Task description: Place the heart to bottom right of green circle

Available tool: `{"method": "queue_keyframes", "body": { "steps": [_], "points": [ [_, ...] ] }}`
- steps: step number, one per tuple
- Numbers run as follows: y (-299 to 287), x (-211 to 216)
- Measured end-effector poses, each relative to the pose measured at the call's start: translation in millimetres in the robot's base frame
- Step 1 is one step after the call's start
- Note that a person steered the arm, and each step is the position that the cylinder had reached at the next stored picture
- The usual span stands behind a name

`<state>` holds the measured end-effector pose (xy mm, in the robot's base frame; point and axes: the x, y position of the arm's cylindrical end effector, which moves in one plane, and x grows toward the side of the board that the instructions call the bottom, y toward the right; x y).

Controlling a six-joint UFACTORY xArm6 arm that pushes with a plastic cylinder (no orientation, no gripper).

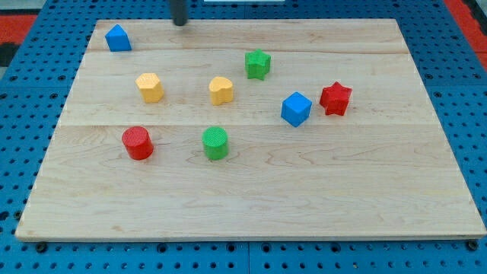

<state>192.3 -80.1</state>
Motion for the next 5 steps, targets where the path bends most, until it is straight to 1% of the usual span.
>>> {"method": "queue_keyframes", "body": {
  "steps": [1, 2, 3, 4, 5],
  "points": [
    [28.8, 43.0],
    [31.0, 49.4],
    [35.5, 77.5],
    [75.4, 86.3],
    [70.1, 77.2]
  ]
}}
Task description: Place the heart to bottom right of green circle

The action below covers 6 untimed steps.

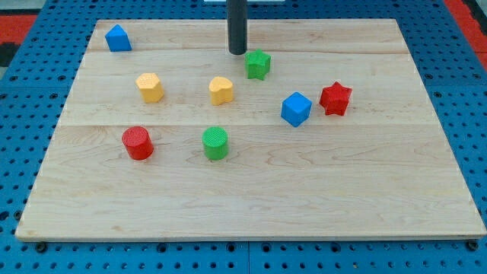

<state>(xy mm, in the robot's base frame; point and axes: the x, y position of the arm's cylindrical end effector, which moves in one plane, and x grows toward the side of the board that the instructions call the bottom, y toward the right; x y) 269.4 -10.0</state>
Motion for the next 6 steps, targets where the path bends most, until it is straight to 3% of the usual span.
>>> {"method": "queue_keyframes", "body": {
  "steps": [1, 3, 4, 5, 6],
  "points": [
    [3.2, -23.2],
    [-52.1, 20.2],
    [-54.0, 97.4],
    [-17.5, 108.5],
    [36.2, 156.4]
  ]
}}
